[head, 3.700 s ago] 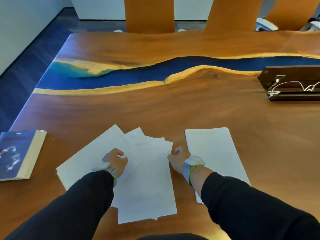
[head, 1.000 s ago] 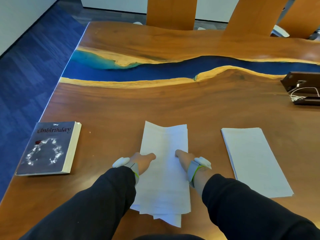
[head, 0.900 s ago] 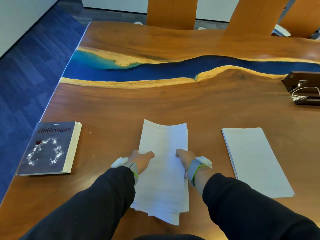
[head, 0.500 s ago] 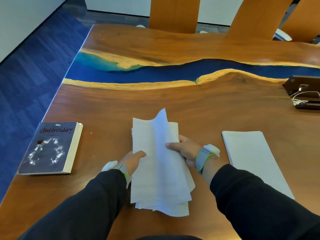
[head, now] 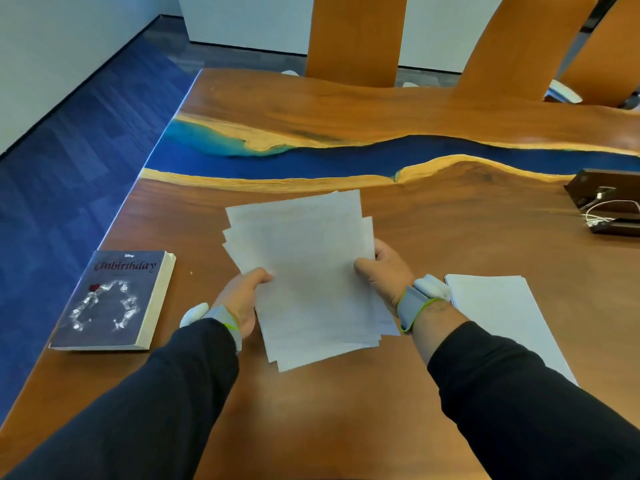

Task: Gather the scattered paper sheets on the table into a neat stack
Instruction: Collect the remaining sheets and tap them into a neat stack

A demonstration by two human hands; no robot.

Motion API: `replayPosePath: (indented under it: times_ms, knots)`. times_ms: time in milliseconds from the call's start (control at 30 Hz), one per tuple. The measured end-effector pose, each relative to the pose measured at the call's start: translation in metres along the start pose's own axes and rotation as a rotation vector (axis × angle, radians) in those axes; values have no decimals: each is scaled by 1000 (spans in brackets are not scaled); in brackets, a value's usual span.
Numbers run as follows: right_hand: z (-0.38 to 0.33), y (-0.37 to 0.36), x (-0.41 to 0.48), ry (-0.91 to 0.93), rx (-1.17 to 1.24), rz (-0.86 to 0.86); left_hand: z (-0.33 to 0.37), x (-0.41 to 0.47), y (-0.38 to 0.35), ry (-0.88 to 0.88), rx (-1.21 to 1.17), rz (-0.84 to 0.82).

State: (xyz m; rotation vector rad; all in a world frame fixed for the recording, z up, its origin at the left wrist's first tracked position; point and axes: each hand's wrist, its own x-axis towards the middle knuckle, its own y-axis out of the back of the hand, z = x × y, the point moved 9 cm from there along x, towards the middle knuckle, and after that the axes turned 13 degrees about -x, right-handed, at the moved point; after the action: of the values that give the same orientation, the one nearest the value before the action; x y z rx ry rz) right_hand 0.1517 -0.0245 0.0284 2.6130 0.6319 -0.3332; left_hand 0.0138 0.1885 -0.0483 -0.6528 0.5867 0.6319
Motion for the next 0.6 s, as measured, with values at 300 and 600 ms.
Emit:
replayPosePath:
  times_ms: [300, 600]
  knots:
    - [-58, 20, -31, 269, 25, 355, 75, -45, -38, -517, 54, 89]
    - [-20, -2, -31, 135, -40, 287, 52, -59, -18, -589, 140, 149]
